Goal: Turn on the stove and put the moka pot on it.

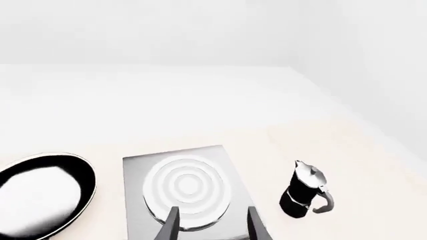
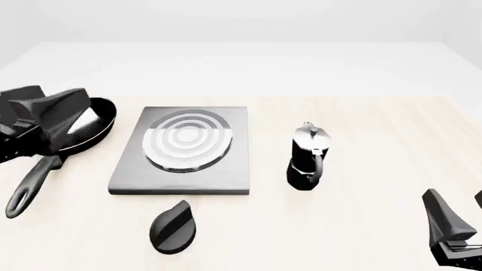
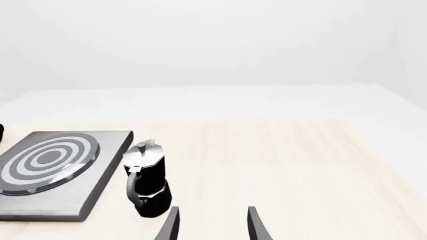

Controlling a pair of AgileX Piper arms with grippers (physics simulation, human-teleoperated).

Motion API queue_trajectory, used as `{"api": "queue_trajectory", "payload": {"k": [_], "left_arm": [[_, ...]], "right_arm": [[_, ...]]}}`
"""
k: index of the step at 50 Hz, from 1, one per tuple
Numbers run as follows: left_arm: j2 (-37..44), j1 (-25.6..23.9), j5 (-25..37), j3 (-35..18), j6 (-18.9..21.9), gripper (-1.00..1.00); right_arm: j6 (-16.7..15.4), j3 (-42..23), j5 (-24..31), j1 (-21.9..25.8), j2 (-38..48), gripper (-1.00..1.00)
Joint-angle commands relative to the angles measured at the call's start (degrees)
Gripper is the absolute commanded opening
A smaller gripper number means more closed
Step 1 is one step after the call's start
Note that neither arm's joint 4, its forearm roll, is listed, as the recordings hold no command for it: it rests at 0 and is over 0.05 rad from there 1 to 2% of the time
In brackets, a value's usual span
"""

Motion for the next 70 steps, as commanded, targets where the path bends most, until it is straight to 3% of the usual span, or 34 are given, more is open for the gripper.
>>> {"api": "queue_trajectory", "payload": {"k": [1,3,8,15,18,22,26,32,39,46,51,62,70], "left_arm": [[-23.5,7.3,4.6,2.8,8.4,1.0],[-25.9,8.7,4.4,4.7,7.7,1.0],[-32.5,13.2,2.3,8.1,11.0,1.0],[-32.6,15.0,-4.2,14.3,11.2,1.0],[-32.6,14.9,-9.0,18.5,10.6,1.0],[-32.6,18.3,-15.4,25.2,9.9,1.0],[-32.6,19.1,-19.0,29.7,12.6,1.0],[-32.6,19.8,-21.7,34.7,12.4,1.0],[-32.6,21.3,-20.1,34.9,13.9,1.0],[-32.6,22.6,-16.8,34.9,11.4,1.0],[-32.6,22.8,-16.1,34.9,11.9,1.0],[-32.6,22.1,-15.6,34.9,12.2,1.0],[-32.6,21.7,-15.1,34.9,12.3,1.0]], "right_arm": [[-0.2,0.0,-0.5,0.9,0.1,1.0],[-0.2,0.0,-0.7,1.0,0.1,1.0],[-0.6,0.0,-1.3,1.3,0.1,1.0],[-1.1,0.0,-2.1,1.6,0.0,1.0],[-1.3,-0.1,-2.7,2.0,0.0,1.0],[-1.5,-0.7,-2.9,2.6,0.0,1.0],[-1.9,-2.6,-1.9,3.6,0.0,1.0],[-3.3,-4.3,-0.5,6.1,0.3,1.0],[-5.0,-6.5,-0.4,7.5,2.7,1.0],[-6.0,-8.4,-4.2,9.5,10.5,1.0],[-3.8,-9.7,-8.2,9.4,18.1,1.0],[-4.7,-11.4,-13.6,9.4,28.2,1.0],[-2.9,-10.7,-18.4,8.9,34.0,1.0]]}}
